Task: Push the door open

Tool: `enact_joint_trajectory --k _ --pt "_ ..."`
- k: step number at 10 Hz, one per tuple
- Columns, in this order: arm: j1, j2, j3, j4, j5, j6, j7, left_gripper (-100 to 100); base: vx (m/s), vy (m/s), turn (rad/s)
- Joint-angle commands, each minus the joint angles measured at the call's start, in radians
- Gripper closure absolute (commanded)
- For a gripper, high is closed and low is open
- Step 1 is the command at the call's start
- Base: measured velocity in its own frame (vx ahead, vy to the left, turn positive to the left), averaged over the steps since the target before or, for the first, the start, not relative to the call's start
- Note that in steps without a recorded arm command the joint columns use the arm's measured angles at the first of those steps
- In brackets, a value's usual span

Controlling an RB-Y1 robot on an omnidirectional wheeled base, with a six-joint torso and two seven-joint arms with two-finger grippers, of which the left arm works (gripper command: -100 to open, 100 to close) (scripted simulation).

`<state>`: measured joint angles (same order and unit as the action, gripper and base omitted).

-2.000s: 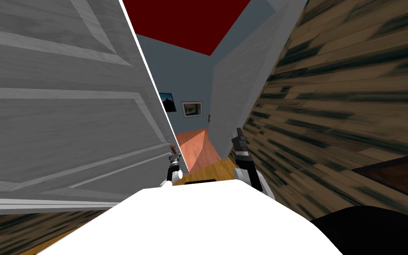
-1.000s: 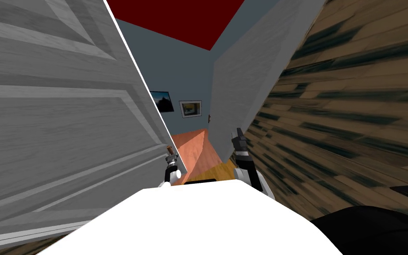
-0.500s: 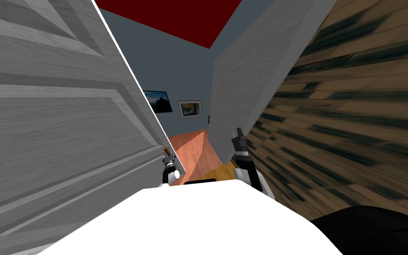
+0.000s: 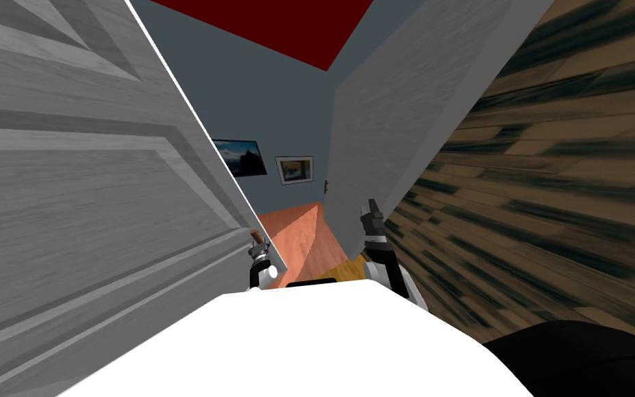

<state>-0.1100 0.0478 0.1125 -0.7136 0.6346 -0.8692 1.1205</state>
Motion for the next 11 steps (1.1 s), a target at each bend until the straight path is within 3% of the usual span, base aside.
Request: enact_joint_trajectory --k 1,2,3,4,6,11 --pt "-0.012 0.016 0.01 0.028 0.003 -0.027 0.011 100 0.006 0.008 0.0" --pt "-0.003 0.012 0.032 0.015 0.007 -0.028 0.002 100 0.056 0.008 -0.017" --pt "-0.003 0.012 0.032 0.015 0.007 -0.028 0.002 100 0.074 0.008 -0.004" --pt "0.006 0.007 0.053 0.003 0.012 -0.029 -0.007 100 0.094 0.005 -0.01" --pt "0.01 0.004 0.063 -0.003 0.015 -0.029 -0.011 100 0.111 0.015 -0.009" --pt "0.035 -0.019 0.123 -0.038 0.029 -0.031 -0.036 100 0.107 0.022 -0.016"
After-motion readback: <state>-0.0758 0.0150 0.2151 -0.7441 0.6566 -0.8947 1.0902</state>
